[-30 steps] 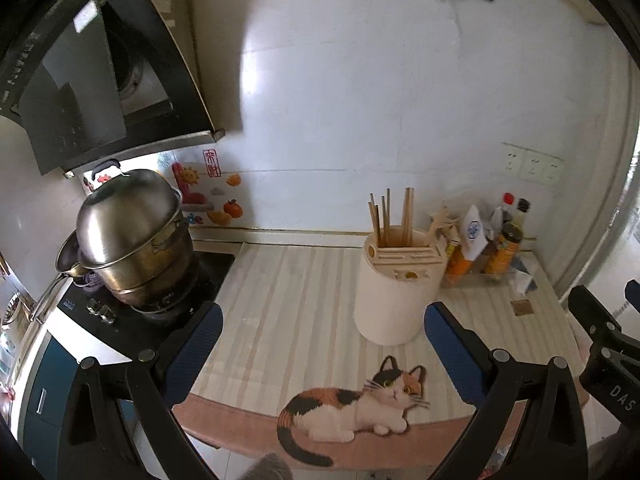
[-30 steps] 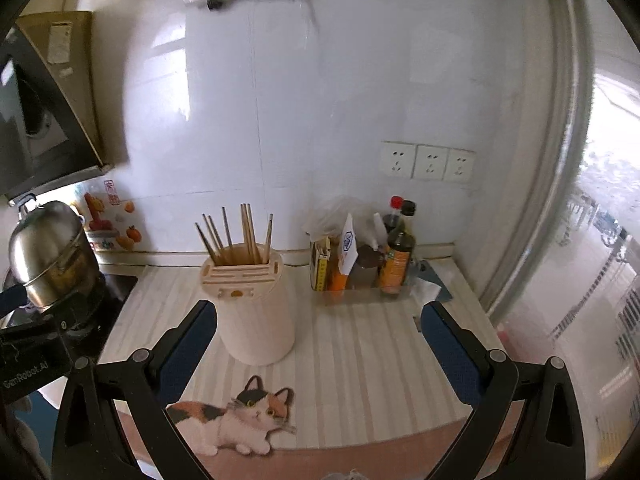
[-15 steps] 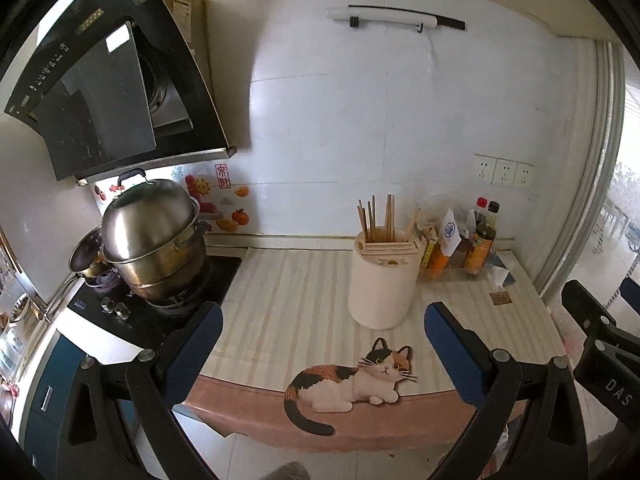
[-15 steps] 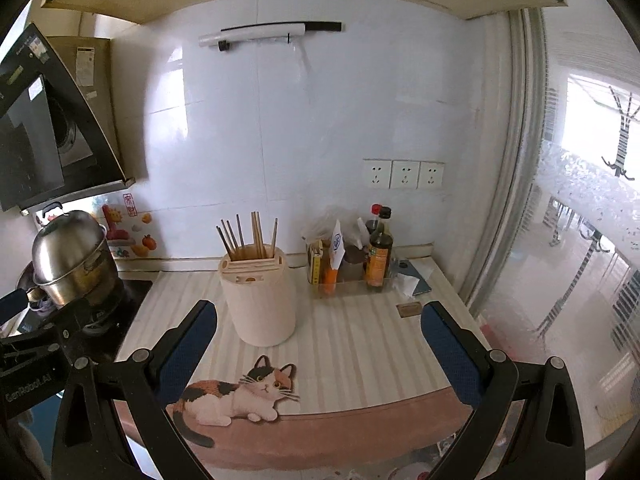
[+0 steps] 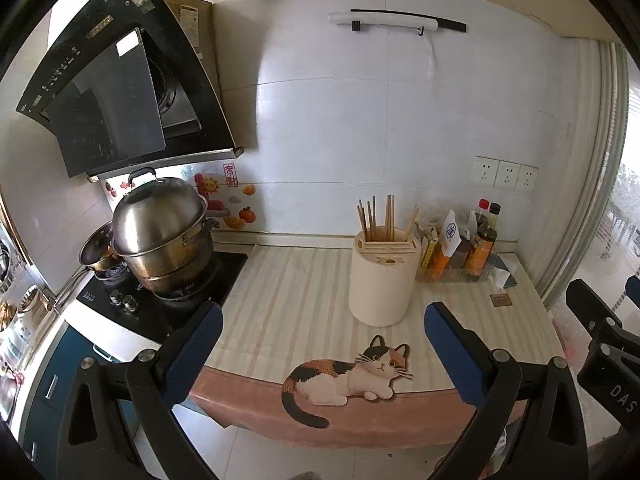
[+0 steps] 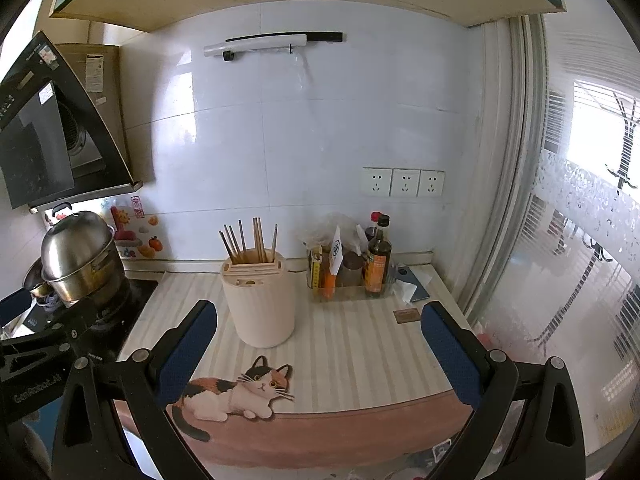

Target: Organize utensils

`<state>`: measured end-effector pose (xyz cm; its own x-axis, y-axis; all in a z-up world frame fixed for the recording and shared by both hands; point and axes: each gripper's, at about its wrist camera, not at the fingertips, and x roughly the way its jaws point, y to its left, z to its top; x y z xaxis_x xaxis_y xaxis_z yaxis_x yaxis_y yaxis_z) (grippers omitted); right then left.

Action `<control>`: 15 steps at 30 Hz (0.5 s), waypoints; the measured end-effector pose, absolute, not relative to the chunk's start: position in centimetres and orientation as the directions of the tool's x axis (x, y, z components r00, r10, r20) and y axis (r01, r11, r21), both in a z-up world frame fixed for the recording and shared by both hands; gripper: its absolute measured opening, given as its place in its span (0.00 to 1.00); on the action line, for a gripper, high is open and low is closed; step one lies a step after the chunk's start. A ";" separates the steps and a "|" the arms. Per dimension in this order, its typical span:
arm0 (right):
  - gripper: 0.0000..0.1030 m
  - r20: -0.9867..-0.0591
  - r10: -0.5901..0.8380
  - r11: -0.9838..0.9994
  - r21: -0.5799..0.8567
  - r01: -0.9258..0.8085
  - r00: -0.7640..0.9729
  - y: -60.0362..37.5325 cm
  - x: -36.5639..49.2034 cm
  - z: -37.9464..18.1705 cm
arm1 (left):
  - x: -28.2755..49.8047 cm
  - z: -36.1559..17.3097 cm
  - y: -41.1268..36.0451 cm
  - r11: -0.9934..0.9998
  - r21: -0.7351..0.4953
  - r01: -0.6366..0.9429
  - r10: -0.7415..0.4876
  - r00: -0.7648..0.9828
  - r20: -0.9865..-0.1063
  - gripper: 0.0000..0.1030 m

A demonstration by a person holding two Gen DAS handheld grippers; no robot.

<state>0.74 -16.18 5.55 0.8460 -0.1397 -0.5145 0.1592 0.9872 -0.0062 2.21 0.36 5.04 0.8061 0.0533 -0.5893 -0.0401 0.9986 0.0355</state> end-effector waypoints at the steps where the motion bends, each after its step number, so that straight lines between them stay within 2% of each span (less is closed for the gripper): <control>1: 1.00 -0.516 -0.139 0.988 -0.008 0.157 0.845 -16.2 0.8 5.5 | 2.1 5.0 0.3 0.998 0.036 -0.041 0.055 0.806 -0.589 1.00; 15: 1.00 -0.517 -0.124 0.991 -0.016 0.135 0.847 -15.9 0.0 5.4 | 1.5 4.9 0.0 0.998 0.053 -0.044 0.067 0.804 -0.590 1.00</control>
